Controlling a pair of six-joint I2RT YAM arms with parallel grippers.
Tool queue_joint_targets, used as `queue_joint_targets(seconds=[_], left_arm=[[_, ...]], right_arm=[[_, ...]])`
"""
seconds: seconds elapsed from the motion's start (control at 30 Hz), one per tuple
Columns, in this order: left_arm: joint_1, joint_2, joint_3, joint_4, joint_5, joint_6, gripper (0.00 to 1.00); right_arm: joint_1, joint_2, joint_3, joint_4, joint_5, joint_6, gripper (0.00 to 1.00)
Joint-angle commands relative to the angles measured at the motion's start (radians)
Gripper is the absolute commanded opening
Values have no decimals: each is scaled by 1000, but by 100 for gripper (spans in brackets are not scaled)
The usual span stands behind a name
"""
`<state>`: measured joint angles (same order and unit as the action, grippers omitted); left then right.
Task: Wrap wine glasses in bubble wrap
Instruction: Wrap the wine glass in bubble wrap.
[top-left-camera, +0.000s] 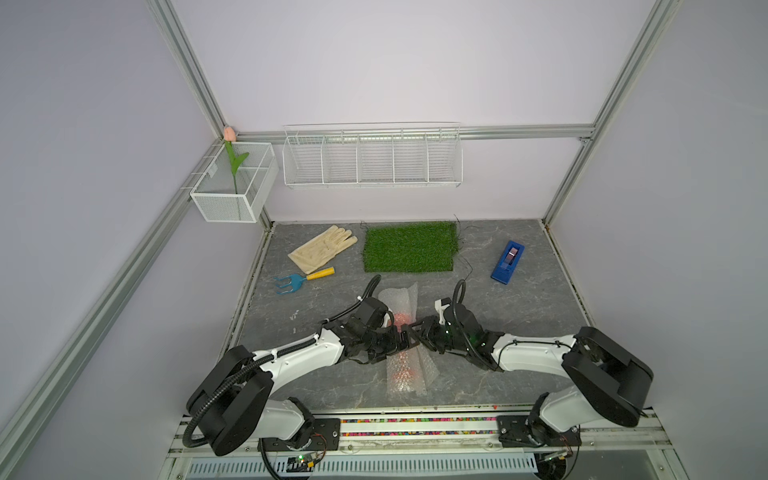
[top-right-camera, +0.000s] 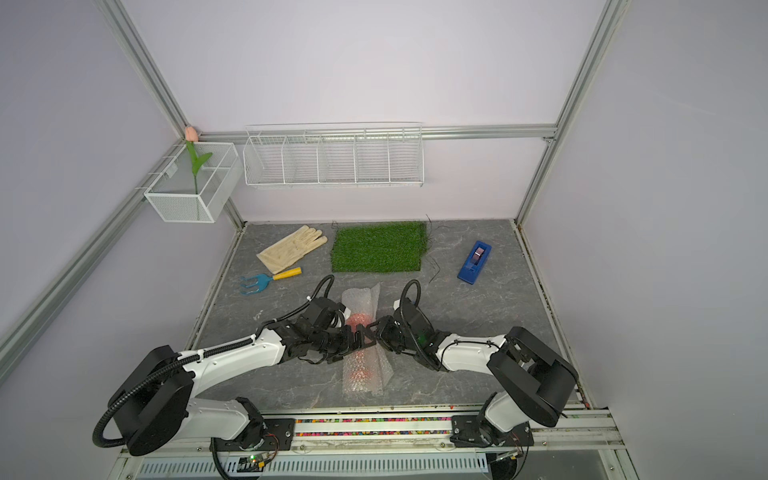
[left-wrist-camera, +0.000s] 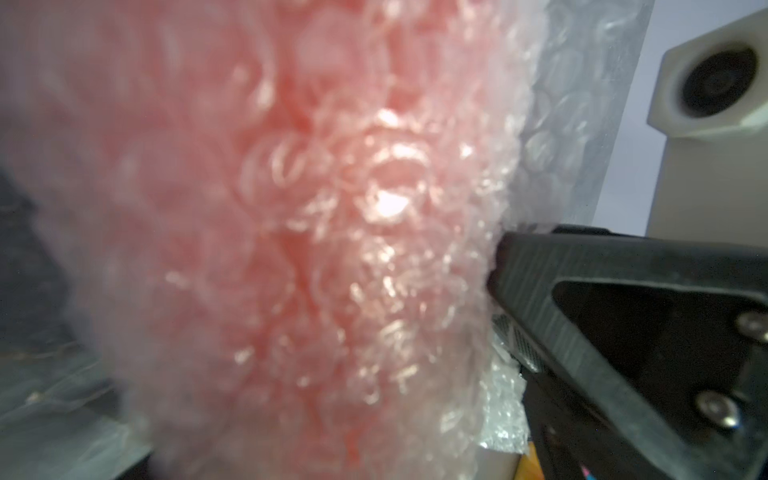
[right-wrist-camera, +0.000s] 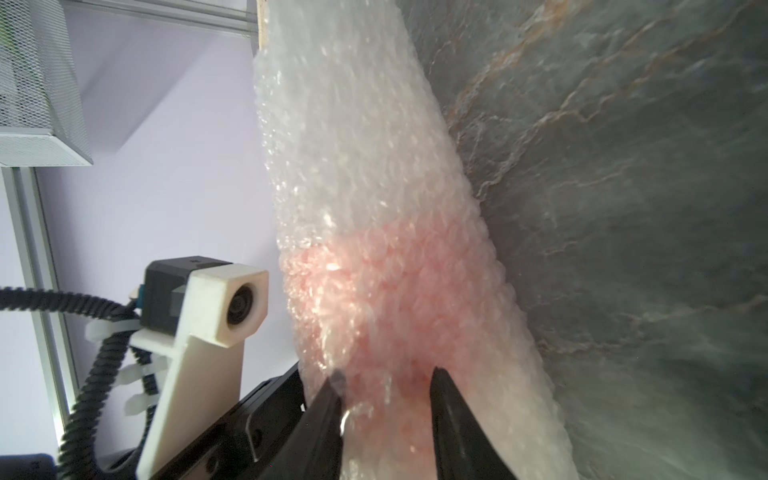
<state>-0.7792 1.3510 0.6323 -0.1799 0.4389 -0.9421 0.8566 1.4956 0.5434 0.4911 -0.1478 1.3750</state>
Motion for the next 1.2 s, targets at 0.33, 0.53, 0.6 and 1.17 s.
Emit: queue_joint_targets(seconds=[0.33,0.53,0.6,1.17], left_arm=[[14,-3,-33,173,67,-27,100],[15,15,-54,223,95,-35,100],[15,23,-58,245,104,-38,100],[17,65,-28,155,9,-4,81]], right_arm=[[49,-41,1,-36,39,31,39],[62,-10,0,-11,58,49,39],[67,-8,2,-11,67,53,39],[92,-23,-3,5,80,71,45]])
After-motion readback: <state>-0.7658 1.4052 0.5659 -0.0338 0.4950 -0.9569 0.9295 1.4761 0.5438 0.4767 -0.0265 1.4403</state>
